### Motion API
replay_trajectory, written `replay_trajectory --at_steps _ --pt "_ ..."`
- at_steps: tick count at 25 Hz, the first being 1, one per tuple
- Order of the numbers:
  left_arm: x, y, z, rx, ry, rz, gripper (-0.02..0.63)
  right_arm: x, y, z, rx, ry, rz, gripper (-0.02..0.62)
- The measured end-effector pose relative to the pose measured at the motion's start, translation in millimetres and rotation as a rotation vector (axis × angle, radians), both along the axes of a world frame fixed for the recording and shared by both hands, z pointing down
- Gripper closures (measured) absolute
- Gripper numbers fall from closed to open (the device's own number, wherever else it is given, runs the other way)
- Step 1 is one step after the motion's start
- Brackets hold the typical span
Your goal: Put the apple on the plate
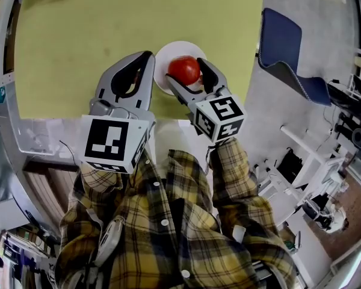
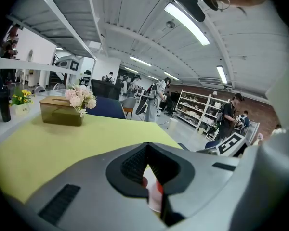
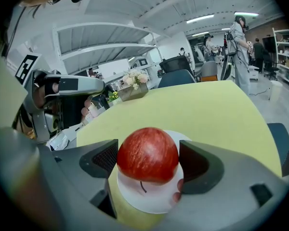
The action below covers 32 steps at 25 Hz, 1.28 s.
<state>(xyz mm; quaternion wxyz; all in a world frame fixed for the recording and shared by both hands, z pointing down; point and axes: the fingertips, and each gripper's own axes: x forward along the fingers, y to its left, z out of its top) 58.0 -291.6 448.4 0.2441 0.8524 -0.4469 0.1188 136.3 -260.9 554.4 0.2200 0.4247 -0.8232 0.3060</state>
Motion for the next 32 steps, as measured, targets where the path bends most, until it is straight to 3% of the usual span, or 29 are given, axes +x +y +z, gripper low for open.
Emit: replay_trajectory --at_steps 21,32 --pt "-1 -1 -15 0.024 0.000 0.009 0.600 1 -9 -21 0.070 0.043 0.019 0.222" --pt "1 -10 -44 0.076 0.016 0.014 0.600 -2 -15 -64 0.142 0.028 0.037 0.222"
